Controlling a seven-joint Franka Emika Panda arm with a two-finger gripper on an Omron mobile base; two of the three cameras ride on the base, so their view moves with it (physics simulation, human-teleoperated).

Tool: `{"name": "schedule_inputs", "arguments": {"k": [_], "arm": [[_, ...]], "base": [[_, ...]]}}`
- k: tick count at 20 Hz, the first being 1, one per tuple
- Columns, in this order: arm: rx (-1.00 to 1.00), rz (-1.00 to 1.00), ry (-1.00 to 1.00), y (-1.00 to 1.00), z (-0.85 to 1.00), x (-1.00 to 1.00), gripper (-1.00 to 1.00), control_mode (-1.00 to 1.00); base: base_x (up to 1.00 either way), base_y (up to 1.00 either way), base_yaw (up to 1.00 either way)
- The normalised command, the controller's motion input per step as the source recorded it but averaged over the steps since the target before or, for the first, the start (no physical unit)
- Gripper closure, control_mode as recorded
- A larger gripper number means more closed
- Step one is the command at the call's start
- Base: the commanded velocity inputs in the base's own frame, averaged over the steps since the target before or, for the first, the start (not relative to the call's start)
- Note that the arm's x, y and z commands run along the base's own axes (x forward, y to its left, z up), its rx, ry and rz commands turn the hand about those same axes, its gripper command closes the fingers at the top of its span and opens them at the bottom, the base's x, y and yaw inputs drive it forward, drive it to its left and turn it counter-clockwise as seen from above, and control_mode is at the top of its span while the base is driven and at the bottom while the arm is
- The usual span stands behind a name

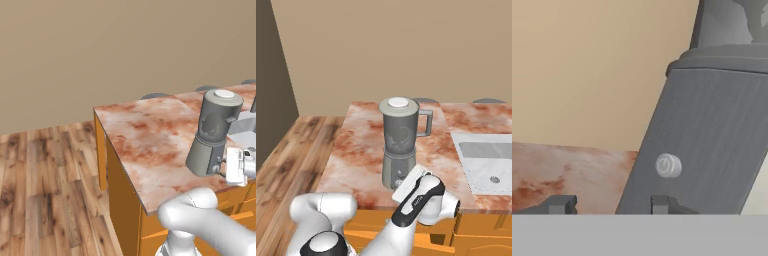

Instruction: Grab the onion and lemon from the fridge, place them in the blender, close the lid, and turn on the blender to create a marinade.

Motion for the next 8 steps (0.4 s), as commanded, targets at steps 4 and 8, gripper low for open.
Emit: {"name": "schedule_inputs", "arguments": {"k": [4,8], "arm": [[0.00,0.00,-0.08,-0.16,-0.02,-0.39,-1.00,-1.00],[0.00,0.00,-0.18,-0.17,0.20,-0.66,-1.00,-1.00]], "base": [[0.00,0.00,0.00],[0.00,0.00,0.00]]}}
